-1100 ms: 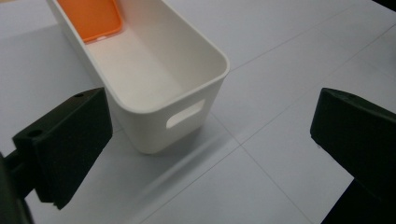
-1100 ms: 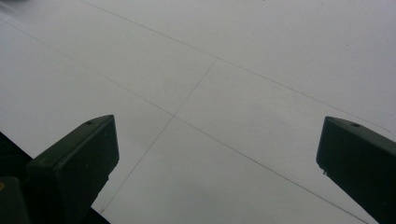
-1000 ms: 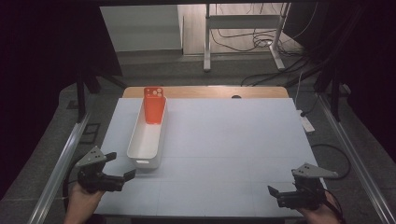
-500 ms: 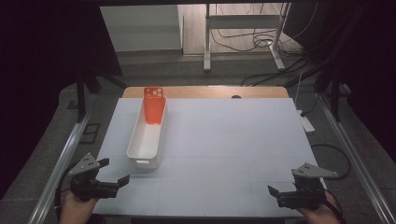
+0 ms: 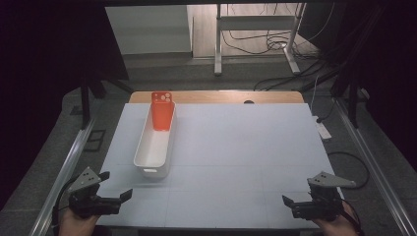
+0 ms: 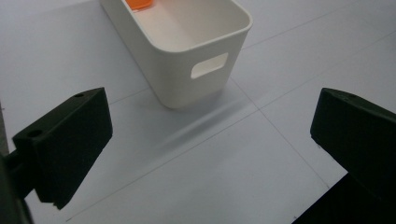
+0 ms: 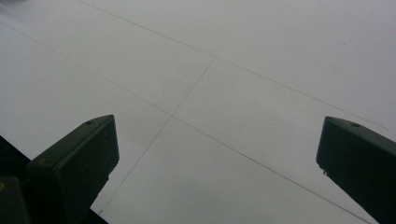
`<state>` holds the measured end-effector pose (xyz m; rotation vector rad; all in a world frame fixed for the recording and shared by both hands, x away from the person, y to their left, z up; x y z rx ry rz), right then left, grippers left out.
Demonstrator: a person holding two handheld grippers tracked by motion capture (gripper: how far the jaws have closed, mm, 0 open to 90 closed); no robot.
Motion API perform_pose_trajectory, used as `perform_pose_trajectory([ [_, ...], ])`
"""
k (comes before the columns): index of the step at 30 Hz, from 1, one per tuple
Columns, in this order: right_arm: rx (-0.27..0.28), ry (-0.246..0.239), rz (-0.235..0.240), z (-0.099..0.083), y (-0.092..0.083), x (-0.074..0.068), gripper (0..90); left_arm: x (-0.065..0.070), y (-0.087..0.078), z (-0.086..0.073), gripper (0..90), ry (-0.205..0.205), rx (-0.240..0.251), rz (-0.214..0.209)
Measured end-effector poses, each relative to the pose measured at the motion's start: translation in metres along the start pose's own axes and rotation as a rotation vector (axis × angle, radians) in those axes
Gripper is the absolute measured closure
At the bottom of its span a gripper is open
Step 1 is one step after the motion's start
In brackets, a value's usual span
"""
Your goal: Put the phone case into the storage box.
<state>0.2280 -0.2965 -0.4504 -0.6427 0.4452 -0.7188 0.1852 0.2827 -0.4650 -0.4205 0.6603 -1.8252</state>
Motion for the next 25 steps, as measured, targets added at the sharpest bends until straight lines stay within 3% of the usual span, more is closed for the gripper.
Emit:
perform_pose_trajectory([
  [9,-0.003,0.002,0.000,0.000,0.000,0.000,0.0,-0.003,-0.004,-0.009,0.0,-0.009,-0.006,0.035],
  [25,-0.012,0.003,-0.003,0.000,0.001,0.000,0.0,0.000,0.000,-0.010,0.1,0.036,-0.056,0.060],
])
Point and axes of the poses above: each handheld gripper's, and its own axes: y roughly forward along the jaws, z roughly out of its top, x roughly to its right, the point moved 1 cm from there along y, roughly forward along the jaws, and after that the axes turned 13 degrees about z, right-handed, at the moved point
